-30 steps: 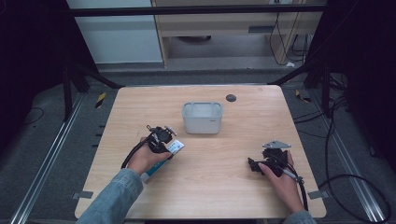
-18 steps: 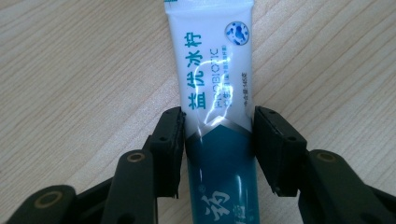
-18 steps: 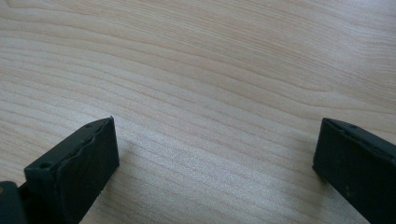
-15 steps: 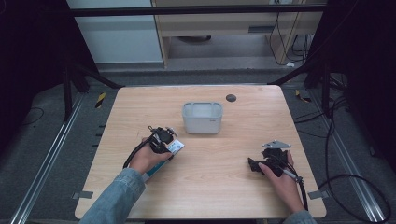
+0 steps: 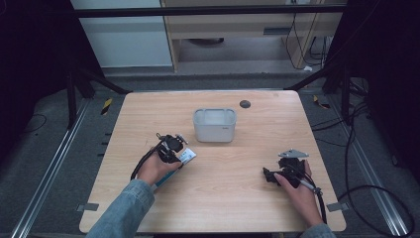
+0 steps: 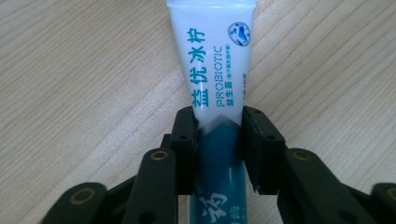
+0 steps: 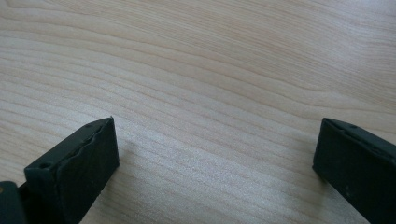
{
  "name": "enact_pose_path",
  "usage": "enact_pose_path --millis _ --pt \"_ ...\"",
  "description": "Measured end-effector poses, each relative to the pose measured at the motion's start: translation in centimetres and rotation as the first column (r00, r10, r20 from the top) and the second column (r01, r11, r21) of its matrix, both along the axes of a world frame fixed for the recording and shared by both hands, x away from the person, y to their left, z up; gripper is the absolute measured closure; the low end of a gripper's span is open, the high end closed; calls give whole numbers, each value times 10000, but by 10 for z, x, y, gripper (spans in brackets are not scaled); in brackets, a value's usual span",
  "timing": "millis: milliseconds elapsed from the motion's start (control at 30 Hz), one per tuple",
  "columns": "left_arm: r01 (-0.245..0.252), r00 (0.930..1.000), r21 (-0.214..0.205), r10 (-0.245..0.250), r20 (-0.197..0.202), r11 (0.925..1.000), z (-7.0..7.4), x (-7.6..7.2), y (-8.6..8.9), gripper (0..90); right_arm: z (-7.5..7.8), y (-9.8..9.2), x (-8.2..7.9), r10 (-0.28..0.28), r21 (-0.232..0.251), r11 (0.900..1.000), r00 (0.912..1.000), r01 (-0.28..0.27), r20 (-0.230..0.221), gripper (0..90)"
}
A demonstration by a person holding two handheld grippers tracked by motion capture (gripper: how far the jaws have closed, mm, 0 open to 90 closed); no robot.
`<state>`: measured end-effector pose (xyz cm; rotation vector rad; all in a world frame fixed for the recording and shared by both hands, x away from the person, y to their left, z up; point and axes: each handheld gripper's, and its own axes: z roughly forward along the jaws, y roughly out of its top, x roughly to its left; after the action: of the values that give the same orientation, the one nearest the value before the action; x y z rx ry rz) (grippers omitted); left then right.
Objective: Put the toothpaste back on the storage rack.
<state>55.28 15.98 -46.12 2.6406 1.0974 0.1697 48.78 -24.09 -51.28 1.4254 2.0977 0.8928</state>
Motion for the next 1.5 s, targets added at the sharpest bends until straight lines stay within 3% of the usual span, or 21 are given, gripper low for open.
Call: enact_pose_path --millis 100,367,600,767,1033,1133,1233,1267,1367,1400,1500 --pt "154 9997 -59 -153 173 9999 3 -2 1 739 0 0 0 -20 65 10000 10000 20 -50 4" --pt "205 9990 -96 -201 410 9997 5 -6 2 775 0 0 0 -23 52 10000 10000 24 -41 4" --pt "180 9962 -612 -127 864 9980 17 -11 6 784 0 0 0 -2 2 10000 10000 2 -2 4" --pt "9 9896 -819 109 1434 9966 34 -13 10 786 0 0 0 35 4 10000 10000 -35 -13 4" --pt "-126 9799 -1111 344 1965 9937 53 -12 17 786 0 0 0 34 0 10000 10000 -34 -9 4" --pt "-135 9713 -1551 498 2325 9878 68 -15 18 786 0 0 0 35 4 10000 10000 -35 -10 4" --pt "-133 9687 -1728 555 2418 9849 75 -15 18 786 0 0 0 36 4 10000 10000 -36 -10 4" --pt "-128 9674 -1949 615 2457 9807 80 -15 19 786 0 0 0 42 -14 10000 10000 -42 -10 4" --pt "-147 9638 -2094 696 2574 9777 85 -16 18 786 0 0 0 35 5 10000 10000 -35 -12 4" --pt "-136 9589 -2175 744 2738 9760 90 -16 17 786 0 0 0 34 6 10000 10000 -34 -11 4" --pt "-85 9530 -2358 792 2924 9718 97 -16 14 787 1 0 0 5 94 10000 10000 -4 -80 4"
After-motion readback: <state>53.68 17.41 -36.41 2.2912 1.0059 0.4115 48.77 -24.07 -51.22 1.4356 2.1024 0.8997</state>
